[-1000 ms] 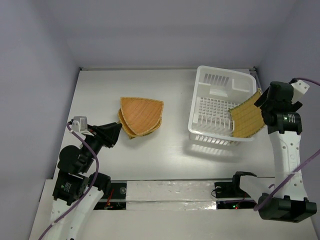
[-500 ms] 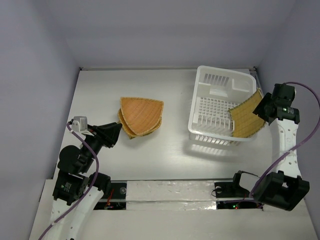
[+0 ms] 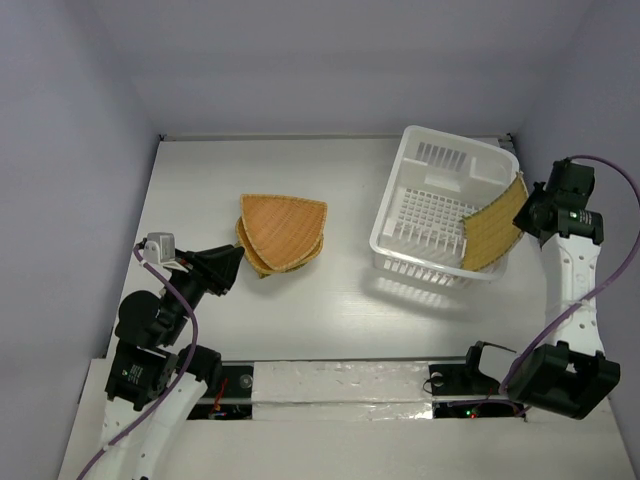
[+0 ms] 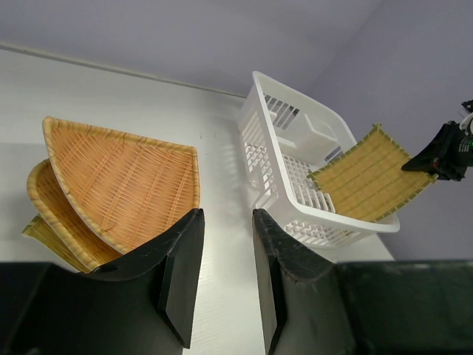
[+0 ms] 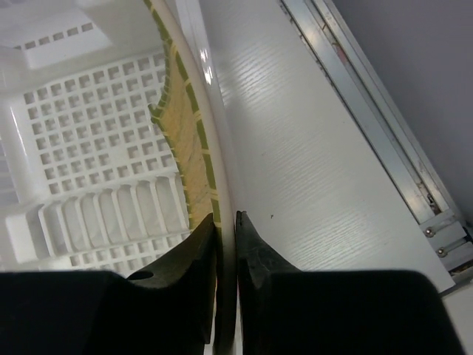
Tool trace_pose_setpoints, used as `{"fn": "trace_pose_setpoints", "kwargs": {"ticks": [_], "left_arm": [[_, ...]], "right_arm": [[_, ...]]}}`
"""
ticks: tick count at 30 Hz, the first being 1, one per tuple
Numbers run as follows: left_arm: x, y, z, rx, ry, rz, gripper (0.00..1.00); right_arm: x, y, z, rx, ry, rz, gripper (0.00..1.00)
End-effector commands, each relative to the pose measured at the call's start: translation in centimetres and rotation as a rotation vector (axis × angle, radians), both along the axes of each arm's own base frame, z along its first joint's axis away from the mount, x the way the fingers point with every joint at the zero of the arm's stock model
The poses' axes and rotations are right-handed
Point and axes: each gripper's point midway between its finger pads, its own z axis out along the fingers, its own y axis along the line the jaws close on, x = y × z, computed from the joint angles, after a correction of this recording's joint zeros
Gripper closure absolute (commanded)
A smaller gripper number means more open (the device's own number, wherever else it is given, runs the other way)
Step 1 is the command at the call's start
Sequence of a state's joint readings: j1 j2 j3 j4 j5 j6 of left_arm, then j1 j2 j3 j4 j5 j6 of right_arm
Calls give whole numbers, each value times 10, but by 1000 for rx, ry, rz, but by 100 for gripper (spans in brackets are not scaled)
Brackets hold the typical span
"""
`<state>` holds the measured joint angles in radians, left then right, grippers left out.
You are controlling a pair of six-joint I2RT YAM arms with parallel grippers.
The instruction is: Unload the plates from the dish rack
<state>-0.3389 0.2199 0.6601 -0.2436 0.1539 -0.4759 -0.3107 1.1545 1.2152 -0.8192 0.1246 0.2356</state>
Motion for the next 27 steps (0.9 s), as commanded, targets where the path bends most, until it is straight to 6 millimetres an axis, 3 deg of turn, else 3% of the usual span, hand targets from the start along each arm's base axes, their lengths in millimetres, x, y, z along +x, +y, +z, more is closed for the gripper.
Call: {"fn": "trace_pose_setpoints", "kwargs": {"ticks": [1,8,10,11,12,15,16,18,19,25,26,27], "left_arm": [[0,-3,10,-4,-53,-17,71],[0,-3,10,-8,-54,-17,71],[0,-3,10,-9,-54,-19,71],[0,-3,10,-8,-55,-20,71],[0,-3,10,-8,-55,-20,71],[-1,-3,10,-10,-56,-19,71],[-1,-3,10,-9,-54,-19,71],[0,-3,10,-11,-54,-19,71],[0,-3,10,-10,-51,-17,71],[3,-2,7,-9,-36,-4,71],[4,-2,6,-8,-33,-2,71],[4,-2,6,-9,-31,-1,71]], "right_arm": [[-1,-16,50,-102,-91,-36,100],[-7,-17,107,-181,-240,-34,100],[-12,-14,140,-205,-332,-32,100],[-12,-13,140,-201,-333,-33,100],[-15,-11,162,-209,-391,-34,100],[-18,1,194,-163,-490,-21,100],[-19,13,214,-136,-559,16,100],[-19,28,236,-63,-654,45,100],[-17,46,251,-14,-713,123,100],[-9,128,283,265,-884,347,100],[-9,154,286,346,-893,414,100],[-3,167,275,391,-875,440,100]]}}
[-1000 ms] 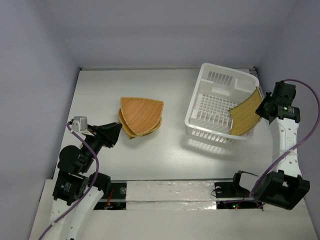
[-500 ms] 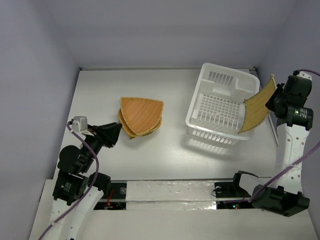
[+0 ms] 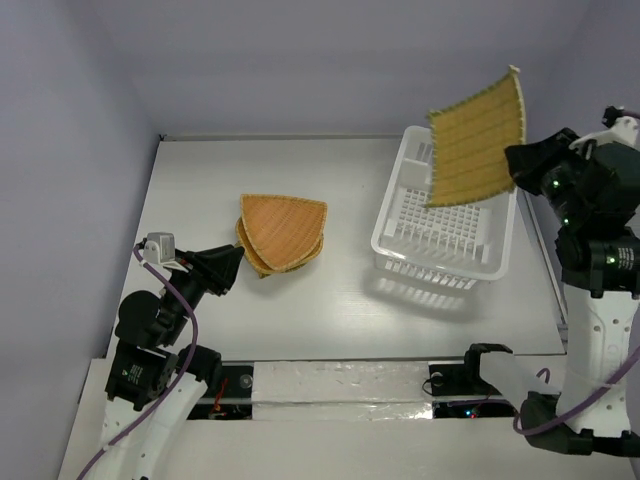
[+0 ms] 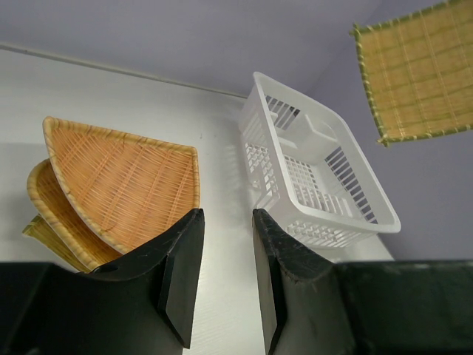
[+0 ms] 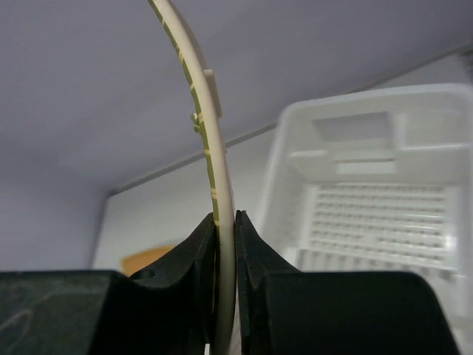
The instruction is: Unload the plates from the dish rack
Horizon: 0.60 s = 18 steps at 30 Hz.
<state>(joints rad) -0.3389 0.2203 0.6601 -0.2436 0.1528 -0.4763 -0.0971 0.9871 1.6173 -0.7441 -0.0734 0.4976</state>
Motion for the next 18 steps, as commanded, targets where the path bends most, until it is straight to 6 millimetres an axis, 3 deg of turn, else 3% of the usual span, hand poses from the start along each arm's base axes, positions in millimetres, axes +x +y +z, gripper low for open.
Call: {"fn": "trace_pose_setpoints", "kwargs": {"ticks": [1,2,3,5,6,8,9,10,11,13,14,16,18], "left_arm": [[5,-2,5,-7,-26,1,71],[6,-1,5,-8,-23,5,71],[7,-1,5,-9,-20,10,71],[8,2,4,-10,-14,25,71],[7,3,5,-12,-18,31,71],[8,6,5,-17,-18,51,71],[7,8,7,-19,-24,58,71],[7,9,6,-21,-21,66,71],[8,12,7,-23,-20,81,71],[8,14,6,-27,-18,92,71],[9,15,6,-28,-15,99,71],[10,15,5,-28,-7,107,71],[12,16,3,-25,1,111,71]], "right_arm": [[8,70,40,188,-179,254,100],[10,85,51,246,-230,303,100],[15,112,33,282,-192,383,100],[18,144,41,355,-241,482,100],[25,174,22,372,-187,550,100],[32,203,23,413,-203,607,100],[35,218,17,427,-187,641,100],[41,246,1,443,-148,700,100],[43,258,7,485,-181,733,100],[46,282,-4,527,-167,805,100],[53,301,-16,572,-151,840,100],[56,320,-23,603,-152,897,100],[70,341,-50,627,-87,910,100]]}}
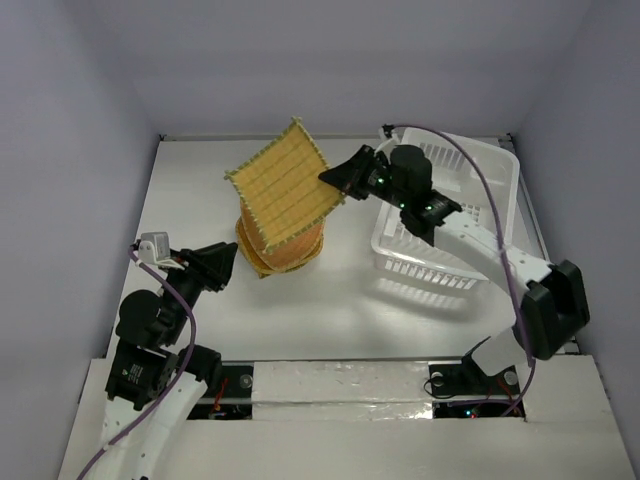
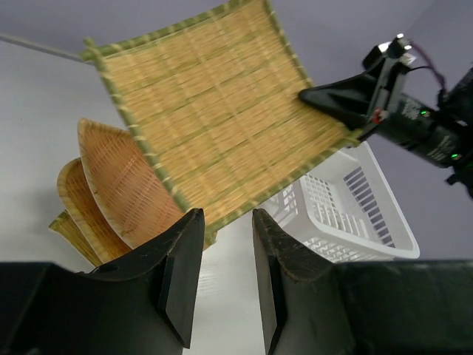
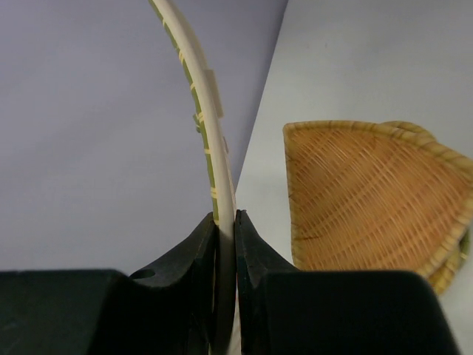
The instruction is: Unload the plates from the dish rack
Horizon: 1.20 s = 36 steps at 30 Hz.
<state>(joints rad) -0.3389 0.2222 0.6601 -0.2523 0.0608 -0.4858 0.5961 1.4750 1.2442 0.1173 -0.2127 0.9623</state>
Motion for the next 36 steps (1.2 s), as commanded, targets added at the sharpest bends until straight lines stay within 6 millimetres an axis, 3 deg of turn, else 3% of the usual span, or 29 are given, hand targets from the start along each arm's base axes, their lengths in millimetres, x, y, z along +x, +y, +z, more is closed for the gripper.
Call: {"fn": "trace_pose_setpoints", "kwargs": {"ticks": [1,3,5,6,10,23,27,32,36], "left_arm": [[5,3,4,-14,-8,26,71],[6,3,3,-12,-4,31,71],[7,3,3,-12,1,33,71],[7,3,3,-11,1,34,71],[9,4,1,-9,8,40,71],[11,5,0,-6,10,45,71],[11,5,0,-6,10,42,71],[9,5,1,-11,2,42,71],[8,5,2,-12,-2,40,71]], "right_arm": [[-4,24,79,282,-194,93,100],[7,38,50,275,-129,103,100],[9,43,41,303,-113,120,100],[14,48,21,293,-78,123,100],[16,53,-8,295,-34,138,100],[17,50,-81,244,89,101,100],[19,54,-104,222,131,109,89],[22,53,-121,154,164,88,67],[26,48,-135,76,173,58,56]]}}
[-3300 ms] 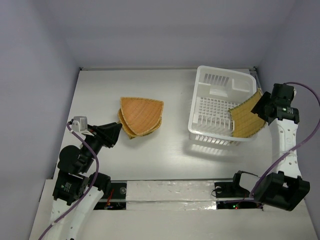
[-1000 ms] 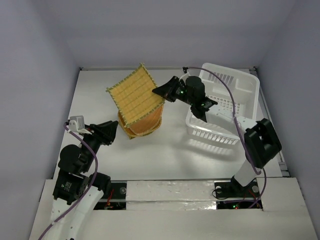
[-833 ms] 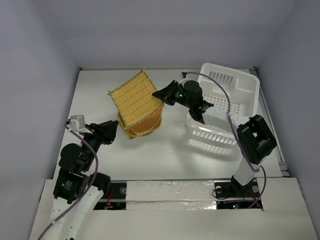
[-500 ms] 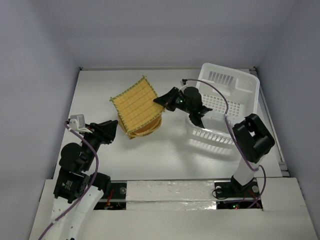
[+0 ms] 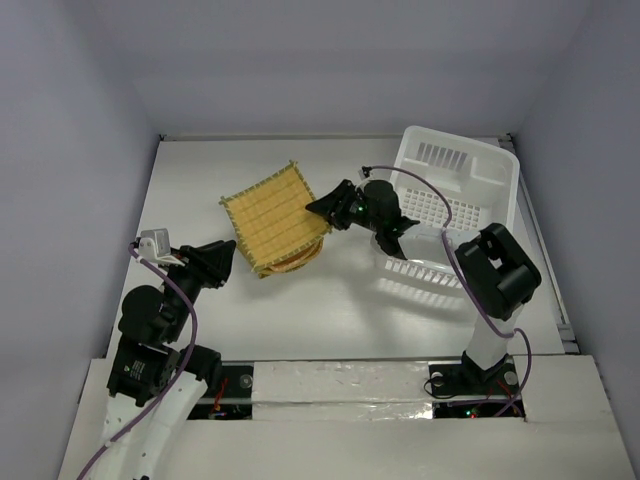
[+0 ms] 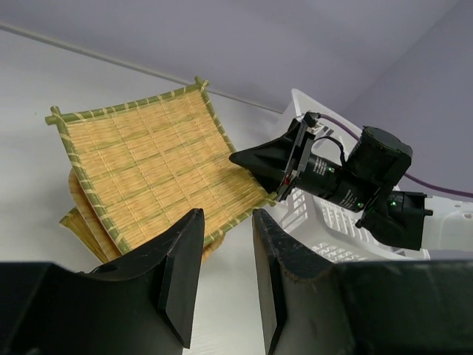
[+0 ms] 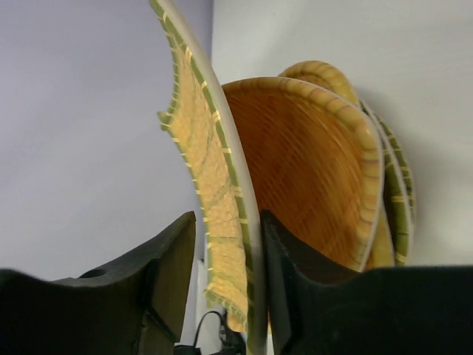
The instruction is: Unload the plates from the dish rack
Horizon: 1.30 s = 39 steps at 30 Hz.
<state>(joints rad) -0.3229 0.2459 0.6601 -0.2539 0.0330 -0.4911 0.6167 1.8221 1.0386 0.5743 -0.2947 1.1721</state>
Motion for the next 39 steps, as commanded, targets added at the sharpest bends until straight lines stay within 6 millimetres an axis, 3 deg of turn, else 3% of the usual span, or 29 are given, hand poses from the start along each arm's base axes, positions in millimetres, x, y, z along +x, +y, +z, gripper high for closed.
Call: {"fn": "trace_pose_setpoints", "kwargs": {"ticks": [1,5,10,13,15,19,23,29,34,39], "left_arm": [[0,-1,7,-13,-27,-5,71],[0,-2,8,-14,-32,-9,71],[-1,-2,9,-16,-36,-11,71],[-1,-2,9,-16,-36,-11,71],[-1,-2,9,-14,-38,-12,71],[-2,-1,10,-14,-41,-12,71],[-3,-1,11,-18,-48,-11,71],[-4,0,12,-18,-53,-11,71],[-5,0,13,-20,-55,-9,71],[-5,0,13,-21,-57,-9,71]], "right_arm": [[7,1,17,-25,-68,-13,53],[7,-5,1,-114,-39,-25,36],[6,-12,-4,-241,-53,-53,18],[5,-10,4,-315,-96,-56,13],[7,-17,-3,-420,-104,-86,8],[10,-24,-8,-561,-109,-112,4],[9,-32,-29,-722,-87,-128,0],[3,-21,-40,-850,-100,-99,0],[1,-10,-37,-893,-121,-87,0],[7,-26,-26,-950,-141,-149,0]]}}
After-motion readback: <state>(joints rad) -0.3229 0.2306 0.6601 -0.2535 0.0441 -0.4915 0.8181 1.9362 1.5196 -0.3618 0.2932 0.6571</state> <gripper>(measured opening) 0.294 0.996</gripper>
